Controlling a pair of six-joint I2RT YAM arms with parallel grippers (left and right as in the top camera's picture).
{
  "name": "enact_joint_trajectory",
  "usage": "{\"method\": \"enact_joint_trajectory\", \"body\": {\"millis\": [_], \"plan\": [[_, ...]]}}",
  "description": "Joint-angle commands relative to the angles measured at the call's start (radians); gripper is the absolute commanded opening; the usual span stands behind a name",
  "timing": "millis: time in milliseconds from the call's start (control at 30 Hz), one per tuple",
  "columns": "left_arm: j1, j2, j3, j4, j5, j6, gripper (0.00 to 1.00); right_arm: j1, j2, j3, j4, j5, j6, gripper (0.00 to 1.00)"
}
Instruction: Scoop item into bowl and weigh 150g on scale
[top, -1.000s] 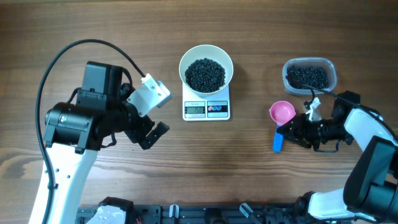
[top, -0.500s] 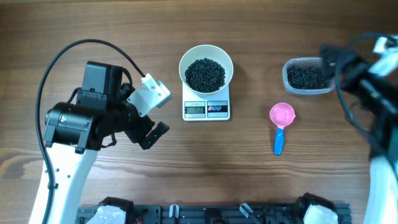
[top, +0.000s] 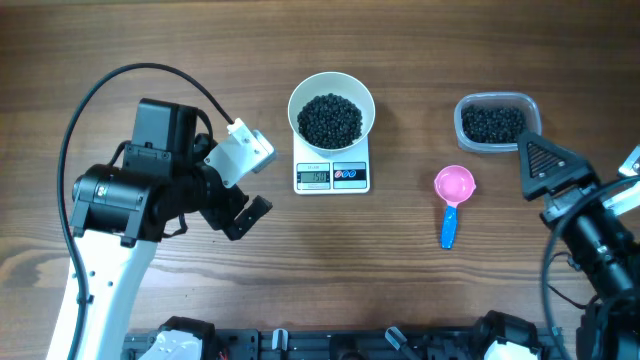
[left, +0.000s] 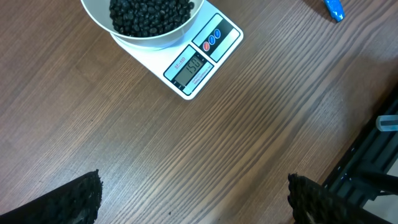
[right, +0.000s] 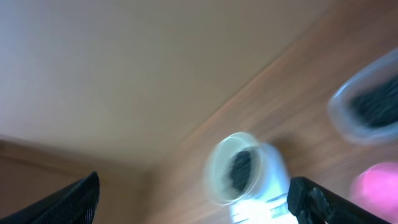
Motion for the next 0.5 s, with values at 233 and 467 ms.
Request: {"method": "enact_joint_trajectory", "body": {"millis": [233, 467], "plan": [[0.006, 0.0, 0.01, 0.0, 0.002, 0.012, 1.0, 0.18, -0.362, -0.615, 0.537, 0.296, -0.69, 1.0], [0.006, 0.0, 0.01, 0.0, 0.002, 0.012, 1.0, 0.18, -0.613, -0.935, 0.762, 0.288, -0.718, 1.0]]}}
